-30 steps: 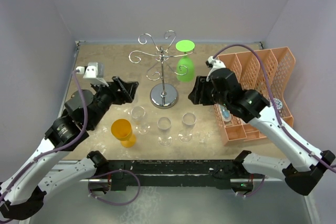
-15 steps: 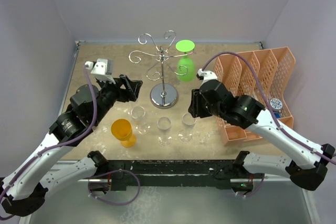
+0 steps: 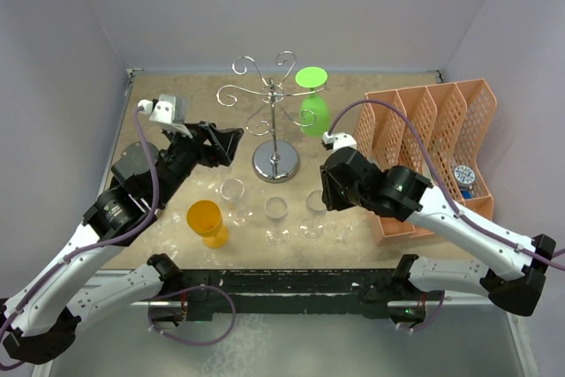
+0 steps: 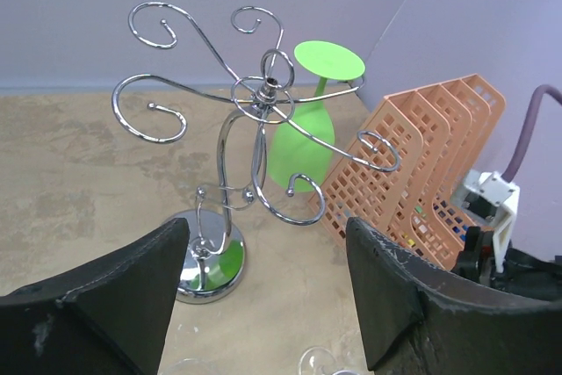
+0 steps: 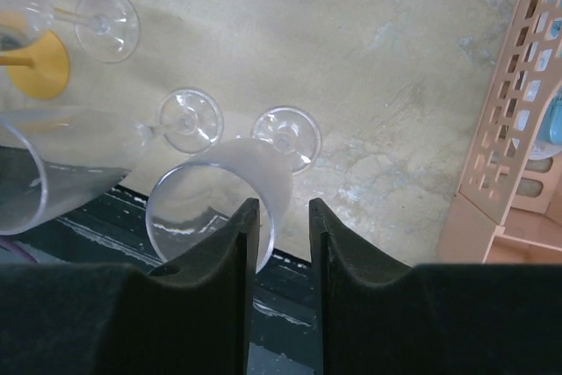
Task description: Place the wine glass upside down on the wine glass rack
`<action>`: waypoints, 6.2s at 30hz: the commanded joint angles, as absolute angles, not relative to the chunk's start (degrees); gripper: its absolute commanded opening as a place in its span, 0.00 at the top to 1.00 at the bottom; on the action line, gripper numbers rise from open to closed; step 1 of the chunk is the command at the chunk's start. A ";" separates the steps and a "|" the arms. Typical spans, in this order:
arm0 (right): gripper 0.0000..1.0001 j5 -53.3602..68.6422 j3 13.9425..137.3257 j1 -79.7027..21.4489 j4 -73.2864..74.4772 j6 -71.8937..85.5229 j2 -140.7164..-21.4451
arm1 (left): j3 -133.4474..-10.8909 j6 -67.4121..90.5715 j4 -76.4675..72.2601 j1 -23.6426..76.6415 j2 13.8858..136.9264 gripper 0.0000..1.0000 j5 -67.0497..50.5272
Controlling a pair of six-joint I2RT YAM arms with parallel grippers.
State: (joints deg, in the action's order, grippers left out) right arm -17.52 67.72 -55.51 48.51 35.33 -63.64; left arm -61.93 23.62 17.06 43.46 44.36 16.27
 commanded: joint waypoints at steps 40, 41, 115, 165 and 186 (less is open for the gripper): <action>1.00 -45.83 63.00 -56.16 25.24 45.96 -43.31 | -51.58 74.57 -2.54 48.40 50.17 0.43 1.53; 1.00 -45.96 63.39 -56.16 25.53 46.12 -43.05 | -51.90 75.82 -2.55 49.14 50.95 0.43 2.19; 1.00 -30.85 67.47 -56.16 7.16 51.02 -31.75 | -73.98 71.17 -38.79 64.51 74.75 0.83 38.47; 0.49 -8.77 76.28 -56.16 18.30 20.75 -39.77 | -79.45 28.07 -1.38 64.42 63.76 1.00 16.07; 0.49 1.75 57.39 -56.16 -6.39 20.18 -41.19 | -70.47 19.36 -8.67 64.46 61.68 1.00 -4.37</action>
State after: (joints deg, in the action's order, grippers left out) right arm 0.21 57.60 -55.88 0.75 20.82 -40.80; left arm -69.71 20.67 -2.52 64.53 62.02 0.43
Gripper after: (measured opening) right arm 0.522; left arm 0.044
